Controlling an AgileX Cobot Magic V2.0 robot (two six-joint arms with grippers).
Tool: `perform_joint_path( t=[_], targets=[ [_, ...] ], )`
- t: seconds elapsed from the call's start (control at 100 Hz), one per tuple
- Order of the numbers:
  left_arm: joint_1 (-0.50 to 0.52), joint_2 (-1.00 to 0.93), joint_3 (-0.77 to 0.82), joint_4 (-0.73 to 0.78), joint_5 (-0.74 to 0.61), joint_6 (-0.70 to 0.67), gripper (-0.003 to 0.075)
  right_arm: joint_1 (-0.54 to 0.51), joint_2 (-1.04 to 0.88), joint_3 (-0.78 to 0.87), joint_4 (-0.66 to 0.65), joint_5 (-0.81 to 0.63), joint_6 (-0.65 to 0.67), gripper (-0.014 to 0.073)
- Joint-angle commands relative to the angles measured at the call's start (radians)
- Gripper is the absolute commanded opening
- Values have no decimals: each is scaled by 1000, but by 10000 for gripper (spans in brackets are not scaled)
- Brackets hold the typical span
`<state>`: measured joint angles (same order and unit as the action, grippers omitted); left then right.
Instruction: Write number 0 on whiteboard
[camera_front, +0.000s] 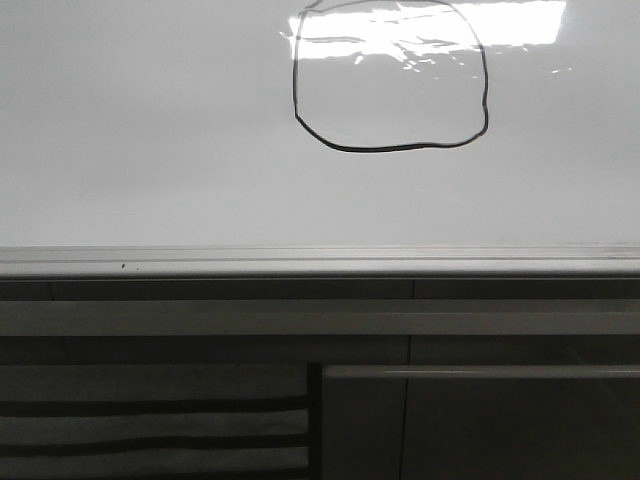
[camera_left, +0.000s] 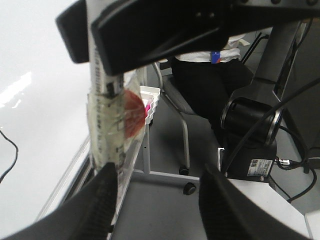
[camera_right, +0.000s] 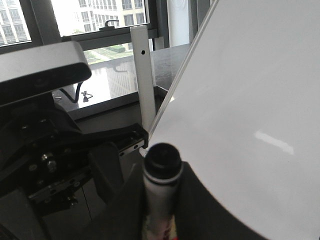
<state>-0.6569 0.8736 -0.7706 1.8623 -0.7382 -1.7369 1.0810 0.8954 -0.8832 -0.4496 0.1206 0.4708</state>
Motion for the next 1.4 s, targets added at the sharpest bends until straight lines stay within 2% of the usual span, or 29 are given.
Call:
perform_joint_path(
  t=[0.0,0.28,0.48,0.66,0.83,0.89,1.06,1.17,1.27,1.39],
  targets=[
    [1,-4,-34,-8,9,-9,336,16,8,-36,-12,-101,-1,-76],
    [1,-4,-34,-8,19,-9,336,47,41,-36,-12,-104,-1,-76],
    [1,-4,-34,-8,145,-21,339,47,39,-36,-14,-92,-1,-76],
    [1,-4,-34,-8,155,-21,342,47,38,-36,-24,-44,-1,-76],
    [1,-4,-34,-8,207,-22,430,47,11,-36,-44,-39,-1,-76],
    [1,-4,-34,-8,222,-35,432,47,-3,-36,-44,-39,-1,-76],
    [1,13,-34,-8,215,-40,430,47,-22,-36,-24,-45,-1,-76],
    [1,29,-34,-8,161,-39,424,47,-19,-36,-19,-74,-1,-76],
    [1,44,-34,-8,88,-39,400,47,-19,-36,-19,-81,-1,-76],
    [1,46,-34,-8,64,-39,356,47,-19,-36,-19,-83,-1,-76]
  ],
)
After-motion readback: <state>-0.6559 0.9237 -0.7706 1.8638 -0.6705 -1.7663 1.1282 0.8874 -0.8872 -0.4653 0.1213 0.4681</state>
